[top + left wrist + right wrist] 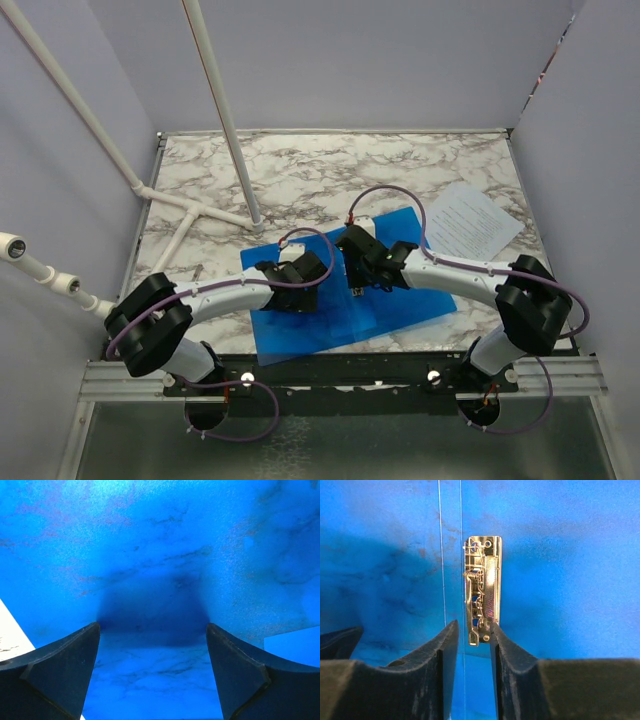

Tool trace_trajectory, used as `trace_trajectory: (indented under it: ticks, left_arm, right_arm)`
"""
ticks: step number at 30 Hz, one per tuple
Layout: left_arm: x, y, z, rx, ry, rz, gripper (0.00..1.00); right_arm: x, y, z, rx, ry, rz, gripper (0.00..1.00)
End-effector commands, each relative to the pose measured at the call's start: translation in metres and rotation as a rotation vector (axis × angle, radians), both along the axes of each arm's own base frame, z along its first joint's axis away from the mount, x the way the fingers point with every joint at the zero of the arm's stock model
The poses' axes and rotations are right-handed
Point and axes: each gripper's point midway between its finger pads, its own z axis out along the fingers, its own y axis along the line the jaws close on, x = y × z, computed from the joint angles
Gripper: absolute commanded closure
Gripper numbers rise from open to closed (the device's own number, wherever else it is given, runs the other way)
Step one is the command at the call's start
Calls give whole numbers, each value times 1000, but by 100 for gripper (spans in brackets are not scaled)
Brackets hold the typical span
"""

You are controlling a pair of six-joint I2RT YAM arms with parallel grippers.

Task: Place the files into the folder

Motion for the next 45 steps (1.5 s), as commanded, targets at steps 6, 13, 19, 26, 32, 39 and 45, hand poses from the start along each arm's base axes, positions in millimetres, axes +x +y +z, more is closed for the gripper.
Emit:
trace_trajectory:
  ticks: [6,13,19,26,32,39,45]
  left_arm:
    - [-16,15,-28,43,50,18,19]
    - [-22,21,-32,42,61,32,20]
    - [-29,25,-37,28,72,44,23]
    - [-34,30,-42,31,83,51,24]
    - [-35,31,-42,31,82,53,25]
    - [-36,32,-42,25,82,53,25]
    - [-37,33,-42,22,82,54,25]
  right_arm:
    - [-13,-5,-4,-22,25,11,83]
    - [-22,-4,-13,-74,44,18,84]
    - [-25,-8,-22,-112,63,4,89]
    - [-26,-8,-25,-144,62,4,91]
    - [-27,-5,-26,-152,62,0,91]
    - [-26,-3,-29,-163,59,-5,91]
    - [-28,-4,-36,-175,69,-5,92]
